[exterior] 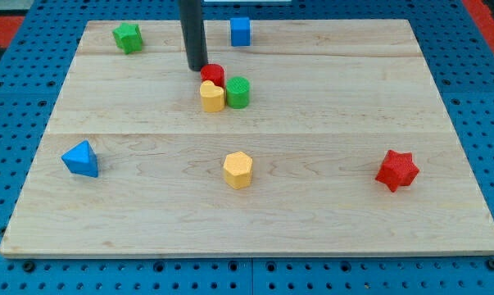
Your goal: Slide the blue cube diagonally bottom right to the green star
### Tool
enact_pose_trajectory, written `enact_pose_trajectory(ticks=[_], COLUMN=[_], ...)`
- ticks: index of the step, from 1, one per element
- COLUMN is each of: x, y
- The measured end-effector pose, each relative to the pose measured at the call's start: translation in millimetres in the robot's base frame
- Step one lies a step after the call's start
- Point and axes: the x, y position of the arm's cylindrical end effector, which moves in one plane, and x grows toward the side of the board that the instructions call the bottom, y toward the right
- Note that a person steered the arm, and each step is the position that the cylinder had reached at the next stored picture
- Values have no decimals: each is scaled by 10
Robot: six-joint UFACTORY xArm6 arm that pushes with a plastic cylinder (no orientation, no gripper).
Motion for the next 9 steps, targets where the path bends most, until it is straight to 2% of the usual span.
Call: enact_pose_trajectory(ticks=[2, 3, 4, 6, 8, 9], x=[-619, -863, -849, -261, -364, -265], y=[1177, 897, 441, -282, -792, -1165])
